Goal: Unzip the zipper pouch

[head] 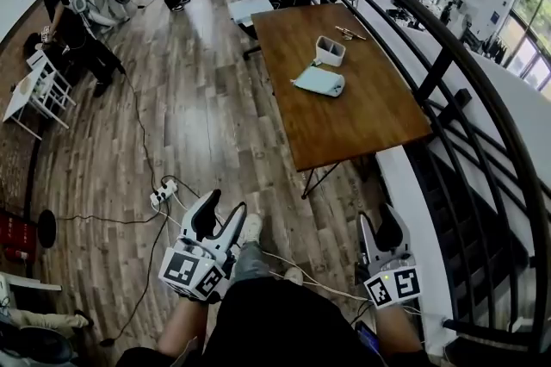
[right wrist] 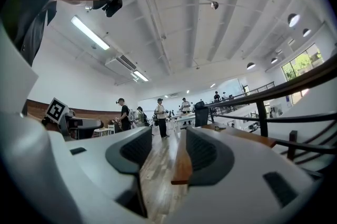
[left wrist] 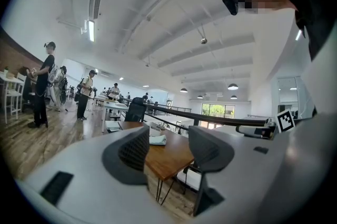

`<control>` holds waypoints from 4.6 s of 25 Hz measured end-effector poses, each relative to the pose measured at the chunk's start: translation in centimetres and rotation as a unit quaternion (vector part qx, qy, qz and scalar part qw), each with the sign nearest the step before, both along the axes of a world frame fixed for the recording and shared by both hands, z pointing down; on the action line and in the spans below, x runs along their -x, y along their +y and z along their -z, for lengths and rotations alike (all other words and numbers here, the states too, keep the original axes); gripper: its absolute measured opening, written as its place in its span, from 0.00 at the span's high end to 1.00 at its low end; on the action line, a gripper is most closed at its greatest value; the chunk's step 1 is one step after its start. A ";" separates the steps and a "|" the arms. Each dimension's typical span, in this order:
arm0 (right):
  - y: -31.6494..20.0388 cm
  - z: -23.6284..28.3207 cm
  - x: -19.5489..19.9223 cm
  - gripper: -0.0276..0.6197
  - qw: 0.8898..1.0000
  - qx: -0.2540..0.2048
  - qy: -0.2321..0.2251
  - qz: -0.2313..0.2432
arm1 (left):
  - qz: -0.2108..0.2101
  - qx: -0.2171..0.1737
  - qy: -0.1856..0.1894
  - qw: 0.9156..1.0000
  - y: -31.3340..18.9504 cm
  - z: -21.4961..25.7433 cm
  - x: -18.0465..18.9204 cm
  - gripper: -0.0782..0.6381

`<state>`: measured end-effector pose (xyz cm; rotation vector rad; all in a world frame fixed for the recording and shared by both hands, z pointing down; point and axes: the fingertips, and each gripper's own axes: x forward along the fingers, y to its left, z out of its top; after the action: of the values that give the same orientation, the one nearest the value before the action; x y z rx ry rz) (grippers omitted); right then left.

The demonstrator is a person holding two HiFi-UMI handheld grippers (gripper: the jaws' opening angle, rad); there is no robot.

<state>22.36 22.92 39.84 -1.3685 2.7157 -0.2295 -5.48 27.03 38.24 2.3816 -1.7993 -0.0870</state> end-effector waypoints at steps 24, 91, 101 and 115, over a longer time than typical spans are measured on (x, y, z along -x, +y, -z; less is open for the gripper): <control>-17.7 0.0 11.6 0.68 0.999 0.003 0.030 -0.029 | -0.073 -0.010 0.018 0.997 -19.9 -0.7 10.1 0.58; -42.8 -18.6 24.3 0.74 0.868 0.079 0.411 0.267 | 0.012 0.087 0.038 0.995 -37.2 -5.8 8.5 0.60; -46.2 -25.8 24.2 0.71 0.793 0.134 0.523 0.283 | 0.032 0.114 0.056 0.991 -38.4 -8.5 10.6 0.60; -47.0 -29.0 24.6 0.82 0.777 0.205 0.528 0.277 | 0.021 0.136 0.069 0.988 -39.0 -10.3 13.1 0.60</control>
<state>-2.20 -24.13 68.80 -0.7748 4.2258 -0.0860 -18.58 -11.97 48.53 2.0969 -1.6781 -0.0086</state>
